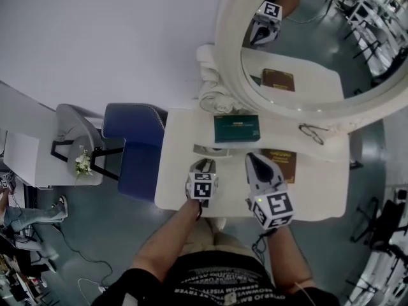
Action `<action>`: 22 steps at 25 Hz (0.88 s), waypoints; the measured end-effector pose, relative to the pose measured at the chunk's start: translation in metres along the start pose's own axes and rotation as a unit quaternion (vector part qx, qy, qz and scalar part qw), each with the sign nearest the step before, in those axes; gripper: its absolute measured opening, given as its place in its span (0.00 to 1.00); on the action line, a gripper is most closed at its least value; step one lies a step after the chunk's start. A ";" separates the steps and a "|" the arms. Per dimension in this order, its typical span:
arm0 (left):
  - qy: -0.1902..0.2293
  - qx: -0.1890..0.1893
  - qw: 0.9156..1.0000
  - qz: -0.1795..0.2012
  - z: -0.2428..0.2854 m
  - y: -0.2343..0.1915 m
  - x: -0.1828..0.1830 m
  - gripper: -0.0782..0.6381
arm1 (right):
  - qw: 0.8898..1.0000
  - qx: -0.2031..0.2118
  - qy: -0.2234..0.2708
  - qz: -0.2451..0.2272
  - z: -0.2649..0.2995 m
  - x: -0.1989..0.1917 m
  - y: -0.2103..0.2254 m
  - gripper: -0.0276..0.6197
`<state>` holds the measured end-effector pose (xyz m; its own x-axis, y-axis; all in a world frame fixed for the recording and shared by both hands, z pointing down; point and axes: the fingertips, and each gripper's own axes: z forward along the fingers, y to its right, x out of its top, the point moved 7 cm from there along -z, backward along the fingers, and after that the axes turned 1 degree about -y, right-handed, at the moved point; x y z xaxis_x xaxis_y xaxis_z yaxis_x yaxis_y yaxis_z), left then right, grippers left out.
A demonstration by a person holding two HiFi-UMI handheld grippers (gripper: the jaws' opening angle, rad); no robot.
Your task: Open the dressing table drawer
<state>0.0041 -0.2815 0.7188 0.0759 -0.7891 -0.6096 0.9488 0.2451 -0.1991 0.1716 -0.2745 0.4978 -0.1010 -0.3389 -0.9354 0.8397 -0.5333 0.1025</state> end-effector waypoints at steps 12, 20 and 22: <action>0.000 0.006 1.000 -0.004 -0.005 0.004 -0.008 0.24 | 1.000 -0.001 0.007 -0.002 -0.007 0.002 -0.003 0.05; -0.002 0.009 1.000 -0.007 -0.009 0.006 -0.014 0.24 | 1.000 -0.005 0.010 0.000 -0.012 0.002 -0.001 0.05; -0.003 0.009 1.000 -0.005 -0.011 0.006 -0.016 0.24 | 1.000 -0.004 0.011 0.000 -0.014 0.003 -0.002 0.05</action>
<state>0.0056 -0.2610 0.7186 0.0682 -0.7949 -0.6029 0.9547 0.2274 -0.1918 0.1770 -0.2632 0.4903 -0.0894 -0.3207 -0.9430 0.8434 -0.5280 0.0996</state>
